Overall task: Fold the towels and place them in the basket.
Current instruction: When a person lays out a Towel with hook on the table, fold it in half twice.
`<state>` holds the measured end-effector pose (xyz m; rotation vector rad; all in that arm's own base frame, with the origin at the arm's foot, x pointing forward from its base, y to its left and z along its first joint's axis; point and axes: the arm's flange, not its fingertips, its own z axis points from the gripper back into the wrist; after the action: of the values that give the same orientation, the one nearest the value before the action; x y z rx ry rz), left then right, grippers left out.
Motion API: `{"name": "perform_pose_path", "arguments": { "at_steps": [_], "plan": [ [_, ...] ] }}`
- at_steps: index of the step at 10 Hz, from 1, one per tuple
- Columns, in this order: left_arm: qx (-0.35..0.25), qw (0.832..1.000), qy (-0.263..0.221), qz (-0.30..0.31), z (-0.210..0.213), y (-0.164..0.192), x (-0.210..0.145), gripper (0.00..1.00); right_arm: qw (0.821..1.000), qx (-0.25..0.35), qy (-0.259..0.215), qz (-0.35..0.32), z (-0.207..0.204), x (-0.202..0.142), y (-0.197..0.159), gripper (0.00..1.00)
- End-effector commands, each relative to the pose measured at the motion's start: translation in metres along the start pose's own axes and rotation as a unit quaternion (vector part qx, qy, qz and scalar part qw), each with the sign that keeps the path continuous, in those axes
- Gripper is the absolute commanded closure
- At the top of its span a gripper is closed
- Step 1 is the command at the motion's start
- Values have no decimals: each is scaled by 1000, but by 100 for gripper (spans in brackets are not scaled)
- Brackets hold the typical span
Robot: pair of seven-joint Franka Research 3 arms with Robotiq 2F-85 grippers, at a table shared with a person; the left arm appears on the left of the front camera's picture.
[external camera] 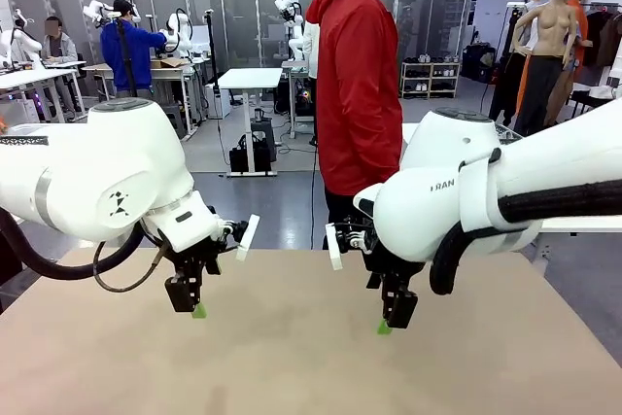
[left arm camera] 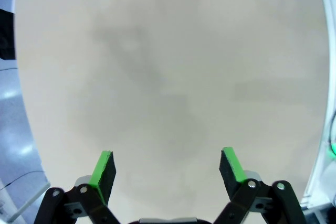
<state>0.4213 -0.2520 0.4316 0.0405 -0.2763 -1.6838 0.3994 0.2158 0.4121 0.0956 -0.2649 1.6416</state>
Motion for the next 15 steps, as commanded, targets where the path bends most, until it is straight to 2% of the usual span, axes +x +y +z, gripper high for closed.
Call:
{"name": "perform_pose_path", "arguments": {
  "at_steps": [1,3,5,7,10,12,13,15],
  "plan": [
    [-34,999,-32,0,52,25,-25,0,998,41,-34,20,45,-42,-14,0],
    [-30,997,-67,0,118,39,-59,0,997,23,-67,18,106,-81,-10,0],
    [-29,990,-136,14,183,41,-105,0,988,10,-151,-19,172,-127,5,0],
    [-36,984,-172,31,220,39,-142,0,967,-38,-231,-99,220,-161,26,0],
    [-65,973,-222,19,233,45,-188,0,945,-62,-293,-131,260,-203,49,0],
    [-65,968,-241,39,233,46,-207,0,943,-65,-299,-129,267,-215,52,0],
    [-59,968,-239,52,234,45,-208,0,947,-65,-293,-115,268,-212,52,0],
    [-58,972,-225,40,226,40,-202,0,944,-69,-290,-140,269,-217,54,0]
  ]
}}
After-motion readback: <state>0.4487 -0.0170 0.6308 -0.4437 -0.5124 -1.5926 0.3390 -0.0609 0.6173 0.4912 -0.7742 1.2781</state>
